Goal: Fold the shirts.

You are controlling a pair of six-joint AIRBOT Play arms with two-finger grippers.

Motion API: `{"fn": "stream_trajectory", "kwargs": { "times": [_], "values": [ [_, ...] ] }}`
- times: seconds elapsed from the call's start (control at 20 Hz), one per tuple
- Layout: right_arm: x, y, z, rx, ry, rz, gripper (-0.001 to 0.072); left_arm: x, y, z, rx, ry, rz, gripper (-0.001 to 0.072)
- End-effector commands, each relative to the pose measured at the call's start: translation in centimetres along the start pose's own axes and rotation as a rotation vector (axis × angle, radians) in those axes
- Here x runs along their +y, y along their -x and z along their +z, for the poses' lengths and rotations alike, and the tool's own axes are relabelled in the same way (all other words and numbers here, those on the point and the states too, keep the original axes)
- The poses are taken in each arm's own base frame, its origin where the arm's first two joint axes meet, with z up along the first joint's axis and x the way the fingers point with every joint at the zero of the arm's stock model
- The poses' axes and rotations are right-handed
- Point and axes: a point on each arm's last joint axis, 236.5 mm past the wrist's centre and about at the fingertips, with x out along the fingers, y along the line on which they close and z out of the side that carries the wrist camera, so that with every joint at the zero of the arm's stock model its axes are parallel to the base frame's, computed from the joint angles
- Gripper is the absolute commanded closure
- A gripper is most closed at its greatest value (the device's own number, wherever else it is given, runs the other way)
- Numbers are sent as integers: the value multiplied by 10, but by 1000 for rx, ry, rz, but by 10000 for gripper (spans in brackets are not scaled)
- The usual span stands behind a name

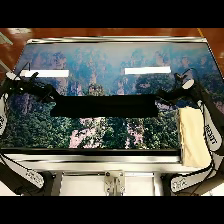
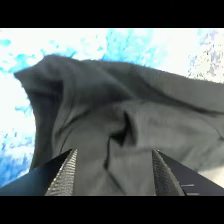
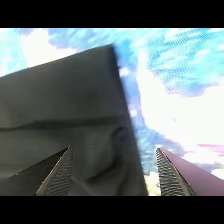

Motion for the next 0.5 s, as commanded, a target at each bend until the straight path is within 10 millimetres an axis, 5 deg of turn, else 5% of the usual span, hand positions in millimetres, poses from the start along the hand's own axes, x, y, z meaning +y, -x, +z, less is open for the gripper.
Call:
{"fn": "stream_trajectory", "kwargs": {
  "times": [0.0, 0.3, 0.35, 0.45],
  "values": [
    [-2, 1, -11, 64, -115, 68, 51, -8, 26, -7, 18, -12, -12, 139],
    [34, -44, -47, 224, -186, 233, 53, -41, 68, -9, -60, -91, -12, 141],
    [36, -46, -48, 227, -165, 234, 163, -47, 74, -9, -76, -106, -16, 144],
    [41, -40, -45, 211, -131, 242, 646, -60, 83, -9, -101, -124, -34, 179]
  ]
}}
